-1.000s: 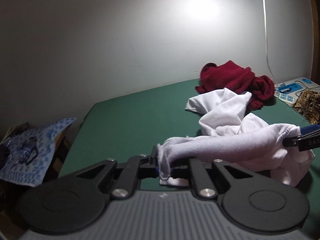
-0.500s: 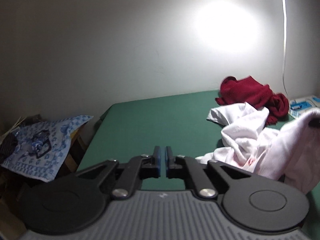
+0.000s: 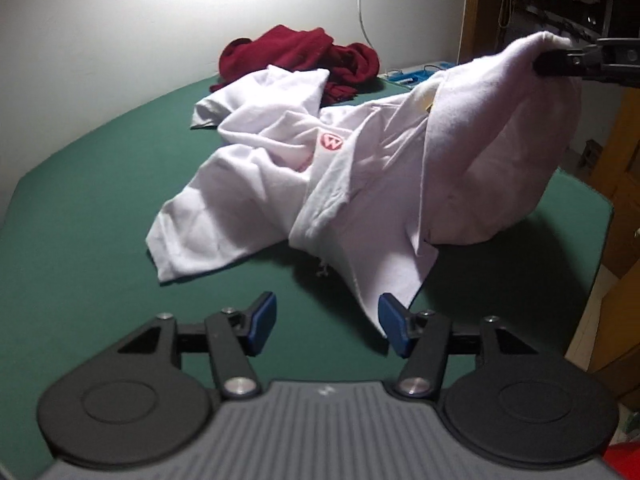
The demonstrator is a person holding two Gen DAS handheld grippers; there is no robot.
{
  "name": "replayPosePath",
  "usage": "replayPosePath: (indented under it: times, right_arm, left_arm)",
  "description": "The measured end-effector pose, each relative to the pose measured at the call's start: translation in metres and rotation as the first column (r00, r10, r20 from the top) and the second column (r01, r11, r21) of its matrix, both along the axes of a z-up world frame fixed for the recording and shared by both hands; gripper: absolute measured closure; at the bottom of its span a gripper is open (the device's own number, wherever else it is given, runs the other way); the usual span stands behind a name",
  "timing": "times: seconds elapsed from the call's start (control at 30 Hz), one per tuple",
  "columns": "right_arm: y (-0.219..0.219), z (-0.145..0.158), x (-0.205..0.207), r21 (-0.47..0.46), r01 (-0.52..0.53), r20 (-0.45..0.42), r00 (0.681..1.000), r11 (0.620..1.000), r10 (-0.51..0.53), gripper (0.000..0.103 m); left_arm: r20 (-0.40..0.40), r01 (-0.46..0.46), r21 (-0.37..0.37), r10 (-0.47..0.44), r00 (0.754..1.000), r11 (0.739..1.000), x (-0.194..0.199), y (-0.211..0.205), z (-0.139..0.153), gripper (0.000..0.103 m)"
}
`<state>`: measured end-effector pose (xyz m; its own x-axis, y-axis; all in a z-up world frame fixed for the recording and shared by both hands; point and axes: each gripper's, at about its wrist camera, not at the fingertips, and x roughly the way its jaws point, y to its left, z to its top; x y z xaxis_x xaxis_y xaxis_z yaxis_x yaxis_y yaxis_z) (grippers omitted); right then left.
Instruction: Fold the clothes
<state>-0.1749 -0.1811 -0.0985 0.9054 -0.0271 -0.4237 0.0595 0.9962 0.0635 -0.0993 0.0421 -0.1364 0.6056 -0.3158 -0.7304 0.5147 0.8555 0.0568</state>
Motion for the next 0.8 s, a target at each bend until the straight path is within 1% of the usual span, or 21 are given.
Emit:
replayPosePath:
  times: [0.03,0.07,0.1,0.13,0.17,0.2,0.23,0.27,0.3,0.33,0.4,0.47,0.5,0.53,0.57,0.6,0.63,0.67,0.7,0.73,0.8]
  right_arm:
    - [0.001,-0.002,-0.003,-0.024,0.011,-0.005,1.000,1.000,-0.011,0.088]
    - [0.002,-0.005,-0.005,-0.050,0.023,-0.019,1.000,0.998,-0.024,0.088]
    - [0.001,-0.009,-0.006,-0.079,0.035,-0.040,0.998,0.996,-0.038,0.088]
    - [0.001,-0.012,-0.007,-0.109,0.047,-0.060,0.997,0.993,-0.053,0.086]
    - [-0.001,-0.016,-0.007,-0.131,0.055,-0.082,0.994,0.990,-0.066,0.086]
    - [-0.003,-0.020,-0.006,-0.147,0.060,-0.105,0.992,0.987,-0.076,0.080]
    - [-0.005,-0.023,-0.006,-0.159,0.059,-0.129,0.988,0.985,-0.080,0.070]
    - [-0.008,-0.026,-0.006,-0.164,0.055,-0.143,0.987,0.985,-0.079,0.063]
    - [-0.011,-0.028,-0.005,-0.163,0.050,-0.149,0.986,0.985,-0.075,0.047]
    - [-0.013,-0.030,-0.002,-0.162,0.040,-0.156,0.986,0.986,-0.065,0.036]
    - [-0.016,-0.034,0.006,-0.162,0.015,-0.172,0.984,0.987,-0.043,0.035]
    - [-0.022,-0.040,0.019,-0.139,0.001,-0.205,0.978,0.990,-0.030,0.035]
    - [-0.026,-0.043,0.027,-0.110,-0.005,-0.231,0.973,0.994,-0.020,0.035]
    - [-0.031,-0.047,0.034,-0.059,-0.013,-0.258,0.966,0.998,-0.002,0.035]
    - [-0.035,-0.050,0.040,0.001,-0.021,-0.282,0.959,1.000,0.021,0.035]
    - [-0.039,-0.054,0.046,0.068,-0.038,-0.300,0.952,0.997,0.057,0.038]
    - [-0.039,-0.056,0.051,0.137,-0.070,-0.306,0.946,0.988,0.109,0.043]
    - [-0.037,-0.055,0.054,0.183,-0.112,-0.296,0.941,0.977,0.164,0.044]
    - [-0.032,-0.054,0.055,0.212,-0.160,-0.279,0.935,0.964,0.216,0.045]
    - [-0.025,-0.052,0.056,0.227,-0.220,-0.258,0.926,0.949,0.277,0.045]
    - [-0.002,-0.048,0.056,0.221,-0.364,-0.225,0.884,0.905,0.410,0.044]
  left_arm:
    - [0.006,0.001,0.005,-0.001,1.000,1.000,0.006,-0.007,-0.003,0.043]
    - [0.006,-0.009,0.013,0.009,1.000,1.000,0.013,-0.013,-0.007,0.050]
    - [-0.013,-0.028,0.028,0.028,1.000,0.999,0.021,-0.017,-0.014,0.076]
    - [-0.034,-0.047,0.044,0.048,0.998,0.998,0.030,-0.020,-0.020,0.094]
    - [-0.041,-0.065,0.026,0.066,0.997,0.998,0.034,-0.018,-0.021,0.102]
    - [-0.047,-0.082,0.004,0.082,0.996,0.997,0.036,-0.015,-0.021,0.102]
    - [-0.046,-0.096,-0.009,0.096,0.994,0.995,0.036,-0.012,-0.019,0.102]
    - [-0.025,-0.120,-0.009,0.120,0.993,0.993,0.033,-0.007,-0.016,0.102]
    - [-0.001,-0.145,-0.009,0.145,0.990,0.989,0.030,-0.001,-0.013,0.102]
    - [0.010,-0.174,-0.022,0.174,0.985,0.985,0.027,0.008,-0.008,0.102]
    - [0.028,-0.232,-0.053,0.234,0.972,0.971,0.021,0.028,0.004,0.102]
    - [0.043,-0.289,-0.085,0.293,0.955,0.954,0.015,0.049,0.016,0.102]
    - [0.048,-0.319,-0.101,0.325,0.945,0.942,0.011,0.060,0.023,0.102]
    - [0.057,-0.342,-0.106,0.349,0.935,0.934,0.005,0.068,0.030,0.102]
    - [0.066,-0.364,-0.110,0.372,0.926,0.925,-0.001,0.076,0.037,0.102]
    - [0.078,-0.383,-0.123,0.393,0.916,0.916,-0.009,0.083,0.045,0.102]
    - [0.089,-0.400,-0.137,0.414,0.906,0.906,-0.017,0.090,0.053,0.102]
    - [0.101,-0.417,-0.151,0.434,0.895,0.896,-0.025,0.098,0.061,0.102]
    - [0.103,-0.427,-0.153,0.444,0.890,0.891,-0.029,0.099,0.063,0.102]
    - [0.104,-0.436,-0.154,0.453,0.885,0.887,-0.032,0.099,0.064,0.102]
    - [0.107,-0.454,-0.155,0.471,0.875,0.878,-0.037,0.100,0.066,0.101]
